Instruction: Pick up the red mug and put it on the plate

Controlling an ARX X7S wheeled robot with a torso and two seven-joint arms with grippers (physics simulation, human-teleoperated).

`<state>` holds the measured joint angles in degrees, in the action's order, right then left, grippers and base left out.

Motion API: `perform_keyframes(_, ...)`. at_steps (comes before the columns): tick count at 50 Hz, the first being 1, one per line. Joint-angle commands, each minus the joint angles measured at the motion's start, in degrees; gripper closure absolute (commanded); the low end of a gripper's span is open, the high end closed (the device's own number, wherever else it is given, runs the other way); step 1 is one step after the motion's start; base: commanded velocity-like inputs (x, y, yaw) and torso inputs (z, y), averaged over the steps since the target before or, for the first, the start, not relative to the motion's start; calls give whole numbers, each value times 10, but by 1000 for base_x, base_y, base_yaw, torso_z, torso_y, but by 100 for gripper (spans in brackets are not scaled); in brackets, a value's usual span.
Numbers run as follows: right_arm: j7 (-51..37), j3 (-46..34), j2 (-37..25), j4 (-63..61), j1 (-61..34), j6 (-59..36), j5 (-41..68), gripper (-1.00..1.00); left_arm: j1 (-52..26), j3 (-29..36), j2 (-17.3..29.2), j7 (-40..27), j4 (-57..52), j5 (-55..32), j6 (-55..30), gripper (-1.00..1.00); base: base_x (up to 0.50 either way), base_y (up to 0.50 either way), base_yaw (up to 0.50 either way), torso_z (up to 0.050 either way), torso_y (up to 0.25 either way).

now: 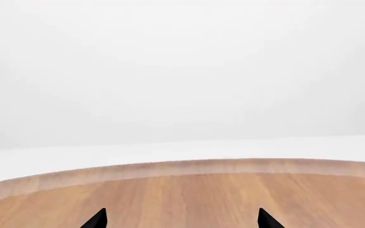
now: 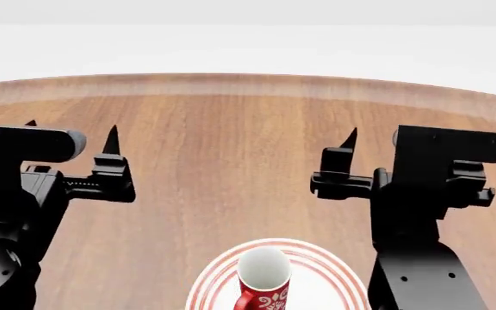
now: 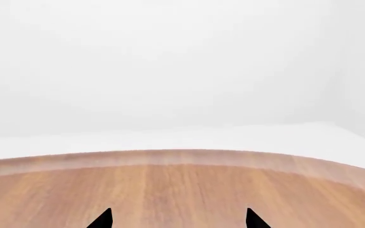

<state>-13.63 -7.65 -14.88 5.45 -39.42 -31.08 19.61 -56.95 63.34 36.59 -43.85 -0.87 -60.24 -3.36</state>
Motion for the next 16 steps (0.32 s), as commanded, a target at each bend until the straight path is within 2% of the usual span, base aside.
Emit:
perform_keyframes(1, 18, -32, -15, -64, 30, 57, -24, -100, 16, -15, -1, -22, -1, 21, 40, -100, 0, 0, 0, 0, 0)
perform_keyframes(16, 18, -38, -19, -88, 43, 91, -31, -100, 20, -16, -4, -10, 3, 30, 52, -100, 0, 0, 0, 0, 0)
